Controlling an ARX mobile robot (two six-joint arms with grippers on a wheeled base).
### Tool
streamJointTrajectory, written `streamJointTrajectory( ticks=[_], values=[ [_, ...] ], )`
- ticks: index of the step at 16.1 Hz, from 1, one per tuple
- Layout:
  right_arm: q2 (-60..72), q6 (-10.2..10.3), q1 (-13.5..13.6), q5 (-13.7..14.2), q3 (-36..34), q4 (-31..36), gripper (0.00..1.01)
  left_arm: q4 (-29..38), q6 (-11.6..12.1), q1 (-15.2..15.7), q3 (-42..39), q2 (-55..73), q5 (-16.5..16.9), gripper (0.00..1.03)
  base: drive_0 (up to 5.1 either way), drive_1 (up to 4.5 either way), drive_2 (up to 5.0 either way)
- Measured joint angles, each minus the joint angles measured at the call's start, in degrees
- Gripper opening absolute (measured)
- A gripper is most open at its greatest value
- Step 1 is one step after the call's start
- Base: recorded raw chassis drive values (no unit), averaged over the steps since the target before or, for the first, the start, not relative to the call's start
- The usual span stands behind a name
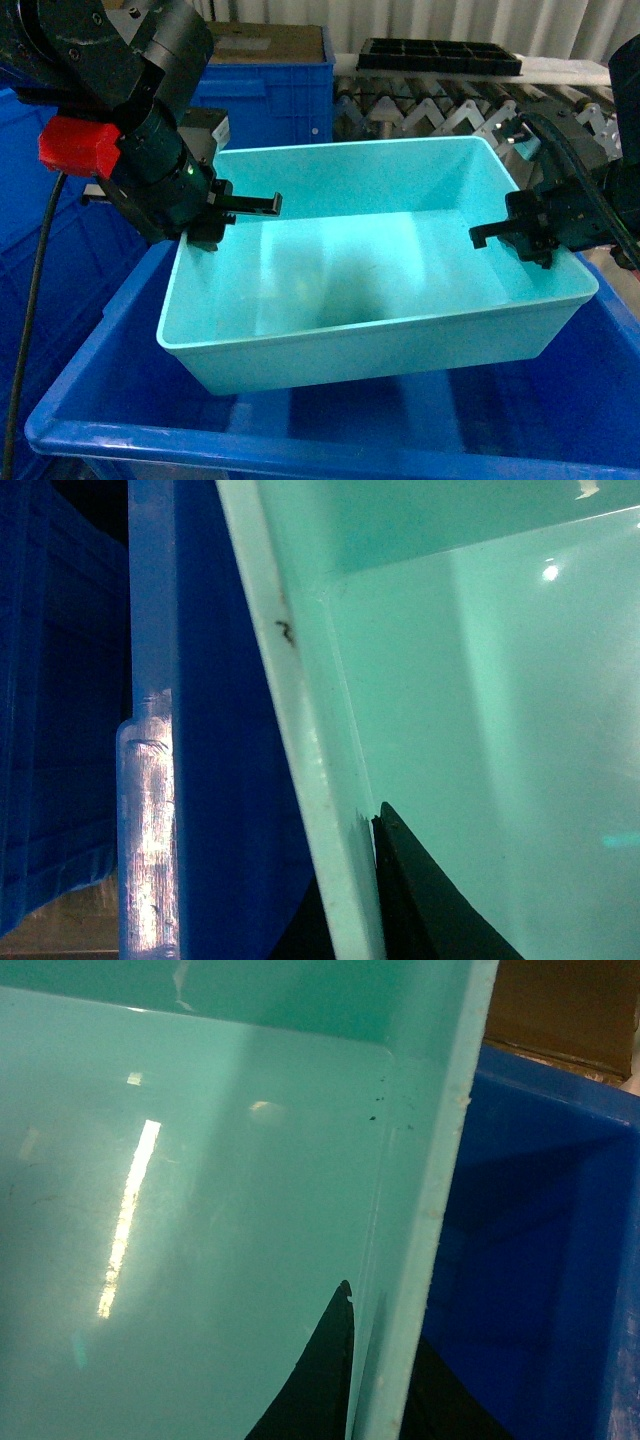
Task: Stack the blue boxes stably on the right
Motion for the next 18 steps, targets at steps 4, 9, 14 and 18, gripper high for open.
streamJointTrajectory(
  ticks=[4, 9, 14, 18],
  values=[
    [0.0, -0.2, 0.0, 0.3, 0.0, 0.0, 0.07, 0.0, 0.0, 0.0, 0.0, 0.0, 0.0, 0.02, 0.0, 0.00, 0.0],
    [0.0, -0.2, 0.0, 0.3, 0.0, 0.0, 0.07, 0.0, 0.0, 0.0, 0.0, 0.0, 0.0, 0.02, 0.0, 0.00, 0.0],
    [0.0, -0.2, 0.0, 0.3, 0.0, 0.0, 0.07, 0.0, 0.0, 0.0, 0.0, 0.0, 0.0, 0.02, 0.0, 0.00, 0.0],
    [0.0, -0.2, 0.0, 0.3, 0.0, 0.0, 0.07, 0.0, 0.0, 0.0, 0.0, 0.0, 0.0, 0.02, 0.0, 0.00, 0.0]
  ],
)
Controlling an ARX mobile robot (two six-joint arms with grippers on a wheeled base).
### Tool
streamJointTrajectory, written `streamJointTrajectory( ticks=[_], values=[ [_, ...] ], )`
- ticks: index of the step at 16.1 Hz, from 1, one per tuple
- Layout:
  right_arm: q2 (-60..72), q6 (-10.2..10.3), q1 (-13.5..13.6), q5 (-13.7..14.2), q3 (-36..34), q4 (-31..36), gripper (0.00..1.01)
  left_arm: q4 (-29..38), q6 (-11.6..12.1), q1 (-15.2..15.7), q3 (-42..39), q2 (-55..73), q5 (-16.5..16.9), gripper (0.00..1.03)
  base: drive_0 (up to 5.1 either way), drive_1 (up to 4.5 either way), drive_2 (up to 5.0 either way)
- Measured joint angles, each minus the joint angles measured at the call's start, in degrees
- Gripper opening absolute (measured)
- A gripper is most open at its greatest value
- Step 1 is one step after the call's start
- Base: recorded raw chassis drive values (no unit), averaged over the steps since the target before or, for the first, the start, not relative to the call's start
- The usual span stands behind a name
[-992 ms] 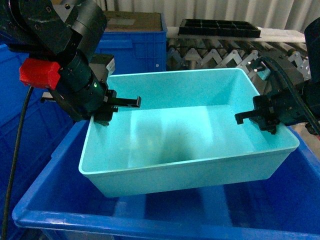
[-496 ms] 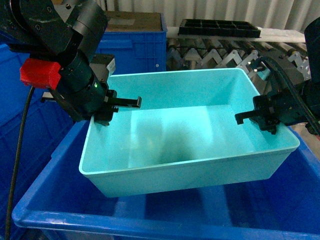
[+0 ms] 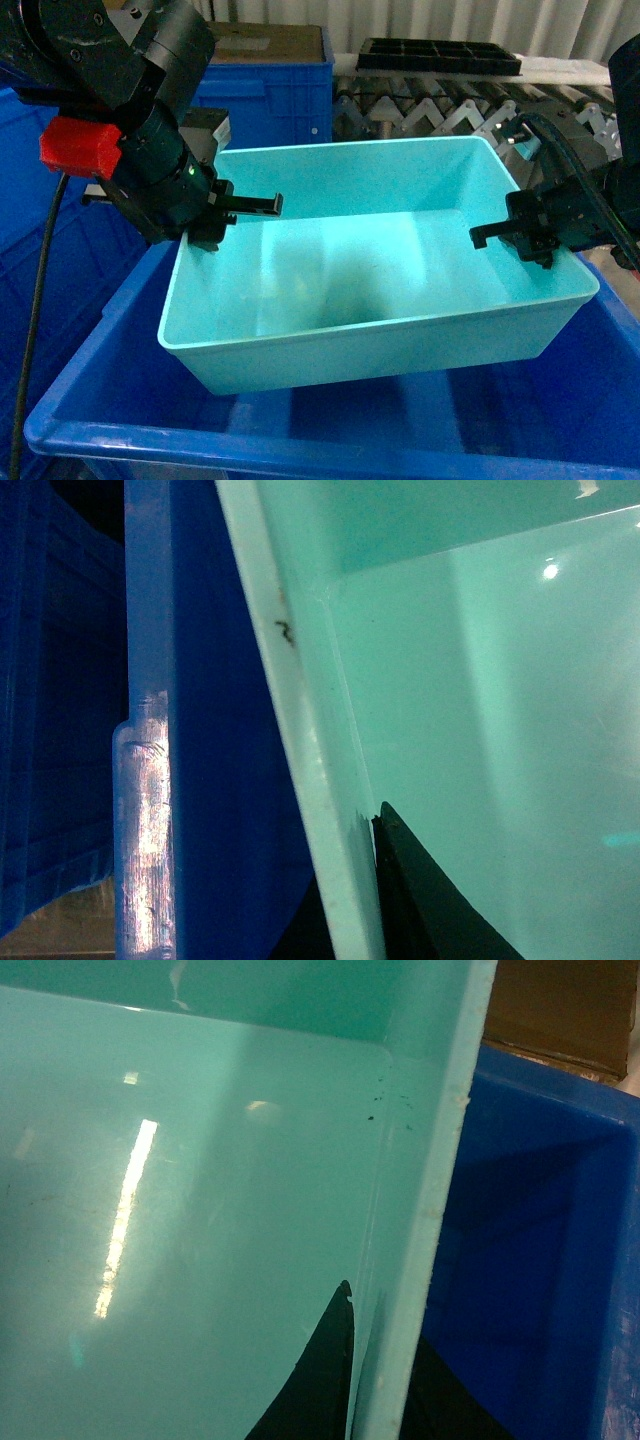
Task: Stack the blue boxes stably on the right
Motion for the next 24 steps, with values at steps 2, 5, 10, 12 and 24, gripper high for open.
streamJointTrajectory(
  ticks=[2, 5, 10, 12, 24],
  values=[
    [0.0, 0.0, 0.0, 0.0, 0.0, 0.0, 0.07, 0.0, 0.0, 0.0, 0.0, 0.0, 0.0, 0.02, 0.0, 0.00, 0.0],
    [0.0, 0.0, 0.0, 0.0, 0.0, 0.0, 0.07, 0.0, 0.0, 0.0, 0.0, 0.0, 0.0, 0.02, 0.0, 0.00, 0.0],
    [0.1, -8.0, 0.0, 2.2, 0.0, -0.3, 0.62, 0.3, 5.0, 0.1, 1.0, 0.0, -1.1, 0.54, 0.0, 0.00, 0.0],
    [0.1, -8.6, 0.0, 2.2, 0.0, -0.3, 0.88, 0.4, 5.0, 0.1, 1.0, 0.0, -1.1, 0.81, 0.0, 0.00, 0.0],
    [-27.2, -7.6, -4.4, -7.3, -10.8, 0.3, 0.98, 0.2, 1.9, 5.3, -17.9, -33.1, 4.9, 0.98, 0.0, 0.00, 0.0]
  ],
)
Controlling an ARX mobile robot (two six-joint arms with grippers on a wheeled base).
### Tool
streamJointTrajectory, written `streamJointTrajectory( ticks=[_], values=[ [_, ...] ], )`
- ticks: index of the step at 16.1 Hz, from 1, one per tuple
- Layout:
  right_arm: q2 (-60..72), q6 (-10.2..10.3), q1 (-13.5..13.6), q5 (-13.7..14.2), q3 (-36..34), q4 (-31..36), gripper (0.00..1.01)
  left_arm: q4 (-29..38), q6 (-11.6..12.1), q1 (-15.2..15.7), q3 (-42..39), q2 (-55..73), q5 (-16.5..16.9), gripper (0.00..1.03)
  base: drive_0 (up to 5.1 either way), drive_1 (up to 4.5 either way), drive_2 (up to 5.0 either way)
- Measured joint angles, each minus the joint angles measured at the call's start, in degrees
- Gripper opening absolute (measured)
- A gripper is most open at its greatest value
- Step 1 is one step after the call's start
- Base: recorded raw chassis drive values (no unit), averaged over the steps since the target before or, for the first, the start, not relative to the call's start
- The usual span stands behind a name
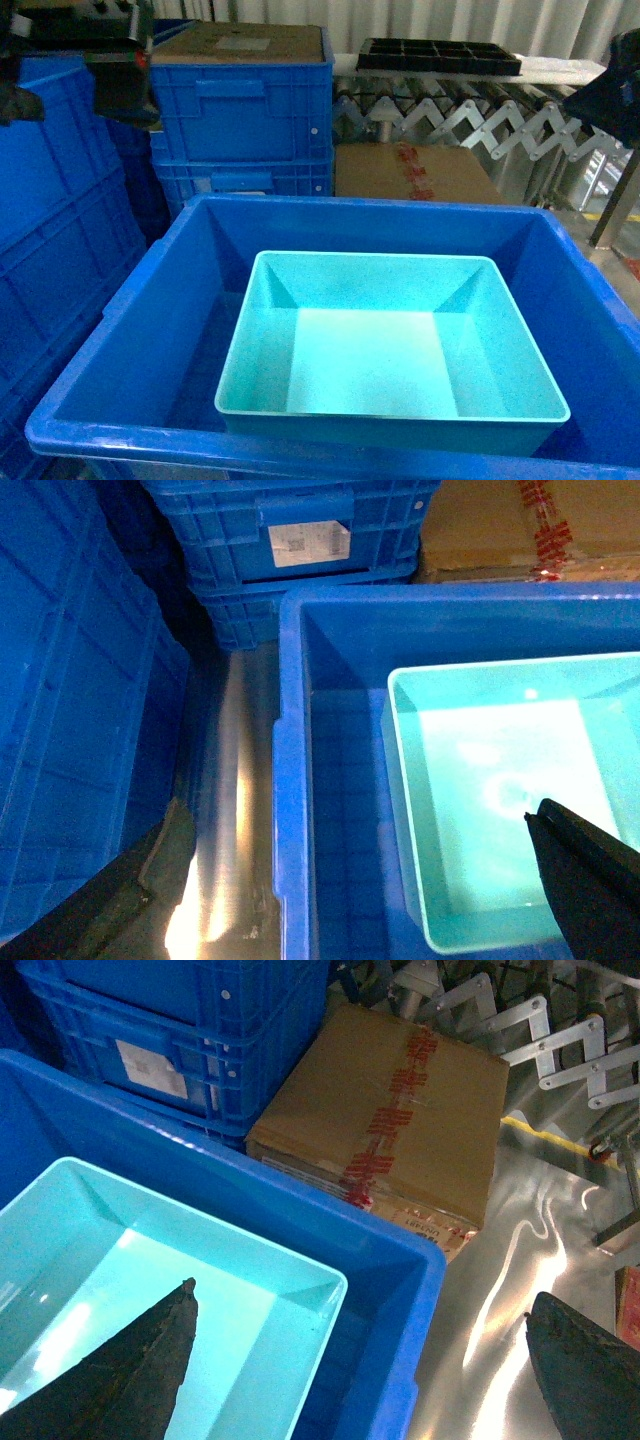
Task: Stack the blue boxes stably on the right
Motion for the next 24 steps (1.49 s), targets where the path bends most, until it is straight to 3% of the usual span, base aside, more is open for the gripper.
streamJointTrajectory(
  ticks=[2, 6, 8, 9, 10, 11, 12, 13, 15, 16, 17, 18, 19, 20, 21, 24],
  values=[
    [-7.1, 0.1, 1.4, 0.9, -3.8, 0.3, 0.98, -2.4, -0.6, 0.8, -5.6, -8.7, -0.2, 0.98, 0.0, 0.00, 0.0],
    [-6.1, 0.2, 1.4, 1.2, -3.9, 0.3, 0.98, -2.1, -1.0, 1.1, -5.6, -7.7, -0.3, 0.98, 0.0, 0.00, 0.0],
    [-6.1, 2.8, 2.2, 6.8, -7.7, 12.6, 0.91, -0.4, -1.0, 1.1, -5.8, -7.8, -0.6, 0.98, 0.0, 0.00, 0.0],
    [-6.3, 3.5, 2.1, 8.1, -8.5, 14.6, 0.89, 1.8, -0.7, 1.0, -6.5, -7.9, -0.9, 0.97, 0.0, 0.00, 0.0],
    [-6.8, 5.0, 2.1, 10.2, -10.2, 17.9, 0.86, 9.9, -0.2, 0.9, -9.3, -8.6, -1.9, 0.94, 0.0, 0.00, 0.0],
    [-7.0, 5.7, 2.1, 11.1, -11.1, 19.6, 0.84, 13.6, 0.1, 1.0, -10.8, -9.1, -2.5, 0.92, 0.0, 0.00, 0.0],
    [-9.6, 9.9, 2.0, 14.8, -18.6, 28.9, 0.71, 30.5, 1.7, 1.5, -20.3, -12.7, -3.2, 0.79, 0.0, 0.00, 0.0],
    [-12.0, 12.0, 1.1, 15.5, -24.3, 34.6, 0.58, 42.9, 2.6, 2.6, -29.1, -15.7, -3.0, 0.66, 0.0, 0.00, 0.0],
    [-17.7, 13.9, 0.5, 15.0, -31.5, 38.6, 0.32, 56.7, 3.0, 4.1, -38.8, -20.2, -1.8, 0.41, 0.0, 0.00, 0.0],
    [-20.0, 14.1, 0.2, 14.6, -34.8, 38.9, 0.19, 58.2, 3.0, 4.6, -42.1, -22.9, -1.0, 0.28, 0.0, 0.00, 0.0],
    [-22.1, 14.1, -1.7, 11.5, -38.1, 39.0, 0.07, 58.5, 3.1, 5.1, -45.3, -25.3, -0.3, 0.15, 0.0, 0.00, 0.0],
    [-24.3, 14.3, -3.3, 11.5, -40.6, 39.1, 0.02, 58.6, 3.0, 5.7, -48.0, -27.1, 0.0, 0.03, 0.0, 0.00, 0.0],
    [-27.1, 14.4, -3.5, 11.5, -42.8, 39.0, 0.02, 58.5, 3.1, 6.6, -50.6, -29.3, 0.8, 0.02, 0.0, 0.00, 0.0],
    [-29.6, 14.5, -3.1, 11.2, -44.7, 38.6, 0.02, 58.4, 3.1, 9.2, -52.5, -31.9, 4.0, 0.02, 0.0, 0.00, 0.0],
    [-32.1, 14.5, -3.1, 11.2, -46.5, 37.7, 0.02, 57.9, 3.1, 10.2, -54.1, -34.4, 3.8, 0.02, 0.0, 0.00, 0.0],
    [-39.3, 14.5, -3.1, 11.2, -50.5, 34.1, 0.02, 54.9, 3.1, 9.9, -58.2, -40.8, 4.4, 0.02, 0.0, 0.00, 0.0]
  ],
)
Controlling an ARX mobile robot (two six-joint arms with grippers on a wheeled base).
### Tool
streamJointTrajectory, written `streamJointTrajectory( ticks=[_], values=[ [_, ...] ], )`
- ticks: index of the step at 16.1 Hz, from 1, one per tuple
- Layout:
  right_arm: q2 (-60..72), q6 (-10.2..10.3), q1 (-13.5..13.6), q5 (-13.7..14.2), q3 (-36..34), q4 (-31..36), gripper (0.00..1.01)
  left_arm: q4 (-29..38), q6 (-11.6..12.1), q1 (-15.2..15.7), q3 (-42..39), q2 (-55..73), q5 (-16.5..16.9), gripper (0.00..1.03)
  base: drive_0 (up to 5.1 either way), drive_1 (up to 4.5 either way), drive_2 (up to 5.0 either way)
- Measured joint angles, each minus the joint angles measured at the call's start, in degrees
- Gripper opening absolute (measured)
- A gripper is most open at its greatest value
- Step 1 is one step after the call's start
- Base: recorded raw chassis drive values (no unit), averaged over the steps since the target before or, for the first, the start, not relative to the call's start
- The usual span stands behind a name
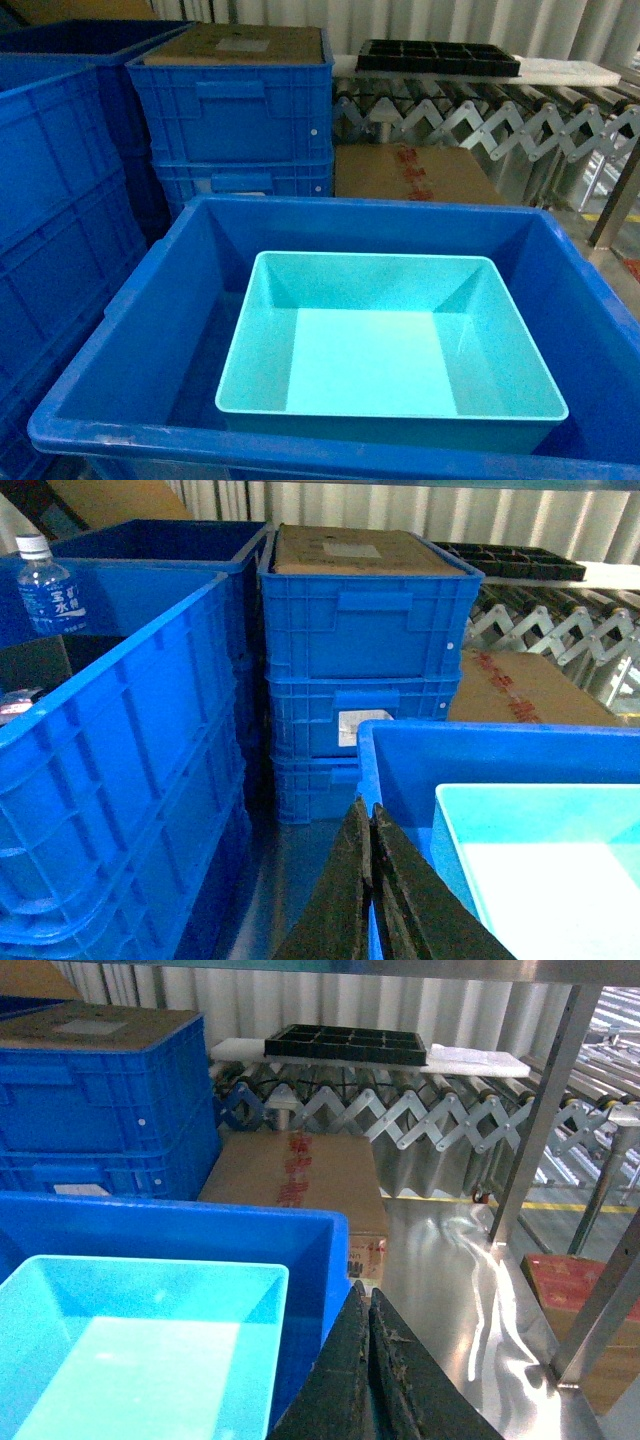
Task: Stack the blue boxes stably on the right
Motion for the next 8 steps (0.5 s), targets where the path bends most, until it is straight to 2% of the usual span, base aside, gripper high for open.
streamJointTrajectory(
  ticks=[3, 4, 6, 8],
  values=[
    [-7.5, 0.0, 0.0, 0.0, -2.6, -4.8, 0.02, -4.3, 0.0, 0.0, -2.6, -7.0, 0.0, 0.02, 0.0, 0.00, 0.0],
    [-8.4, 0.0, 0.0, 0.0, -3.0, -5.0, 0.02, -4.8, 0.0, 0.0, -2.9, -8.0, 0.0, 0.02, 0.0, 0.00, 0.0],
    [-8.2, 0.0, 0.0, 0.0, -4.7, -1.4, 0.02, -6.1, 0.0, 0.0, -3.4, -9.6, 0.0, 0.02, 0.0, 0.00, 0.0],
    [-9.1, 0.0, 0.0, 0.0, -5.1, -3.1, 0.02, -7.3, 0.0, 0.0, -3.7, -11.1, 0.0, 0.02, 0.0, 0.00, 0.0]
  ],
)
